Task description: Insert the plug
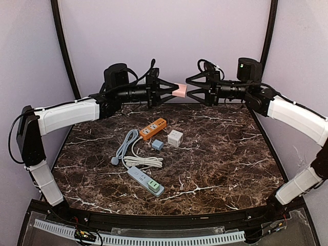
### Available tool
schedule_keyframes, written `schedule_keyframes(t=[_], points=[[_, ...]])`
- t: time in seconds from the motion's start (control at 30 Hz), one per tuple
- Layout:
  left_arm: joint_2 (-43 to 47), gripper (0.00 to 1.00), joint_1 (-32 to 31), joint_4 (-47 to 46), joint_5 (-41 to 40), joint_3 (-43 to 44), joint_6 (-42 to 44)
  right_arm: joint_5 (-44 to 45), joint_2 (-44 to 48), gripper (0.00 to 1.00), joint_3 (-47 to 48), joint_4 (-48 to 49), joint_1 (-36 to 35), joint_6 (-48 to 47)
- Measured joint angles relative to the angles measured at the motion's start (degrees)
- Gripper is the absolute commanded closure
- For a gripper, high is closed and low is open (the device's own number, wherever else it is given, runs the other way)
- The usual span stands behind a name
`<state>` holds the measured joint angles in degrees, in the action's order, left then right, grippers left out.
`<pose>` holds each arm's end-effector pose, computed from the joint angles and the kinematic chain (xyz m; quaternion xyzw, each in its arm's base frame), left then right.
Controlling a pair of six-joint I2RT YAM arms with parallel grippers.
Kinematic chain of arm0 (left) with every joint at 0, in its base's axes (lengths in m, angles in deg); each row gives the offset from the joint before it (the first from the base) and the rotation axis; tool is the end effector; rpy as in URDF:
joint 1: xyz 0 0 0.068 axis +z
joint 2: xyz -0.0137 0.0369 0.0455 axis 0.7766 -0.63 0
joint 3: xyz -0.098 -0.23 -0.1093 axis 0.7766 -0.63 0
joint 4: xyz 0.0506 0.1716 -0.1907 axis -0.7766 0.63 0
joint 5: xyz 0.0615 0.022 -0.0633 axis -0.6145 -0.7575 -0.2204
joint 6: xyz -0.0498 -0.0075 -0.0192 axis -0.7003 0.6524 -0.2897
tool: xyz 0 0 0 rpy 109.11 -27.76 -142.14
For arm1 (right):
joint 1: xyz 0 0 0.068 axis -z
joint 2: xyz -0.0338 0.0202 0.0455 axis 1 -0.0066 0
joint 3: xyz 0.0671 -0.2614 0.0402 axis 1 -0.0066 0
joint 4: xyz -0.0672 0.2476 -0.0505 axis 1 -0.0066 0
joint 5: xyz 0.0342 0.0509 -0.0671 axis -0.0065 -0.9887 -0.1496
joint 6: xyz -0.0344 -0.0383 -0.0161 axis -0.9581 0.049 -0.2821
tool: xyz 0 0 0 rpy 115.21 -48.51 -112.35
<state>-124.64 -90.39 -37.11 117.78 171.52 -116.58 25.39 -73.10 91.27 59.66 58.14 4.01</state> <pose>0.3063 -0.2845 0.3752 0.0903 0.6712 -0.7170 0.1651 0.2682 0.1954 0.3979 -0.0792 0.7173 0.6629 0.1993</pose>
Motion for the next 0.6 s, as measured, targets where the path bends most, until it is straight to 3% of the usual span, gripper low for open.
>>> schedule_keyframes(t=[0.2,0.6], points=[[0.0,0.99,-0.11,-1.95,0.09,0.09,-1.09,0.02,0.0,0.34,-0.37,-0.15,0.0,0.72],[-0.9,0.99,-0.68,-3.5,0.15,0.24,-1.99,-0.15,-0.55,0.48,-0.85,-0.35,0.0,1.97]])
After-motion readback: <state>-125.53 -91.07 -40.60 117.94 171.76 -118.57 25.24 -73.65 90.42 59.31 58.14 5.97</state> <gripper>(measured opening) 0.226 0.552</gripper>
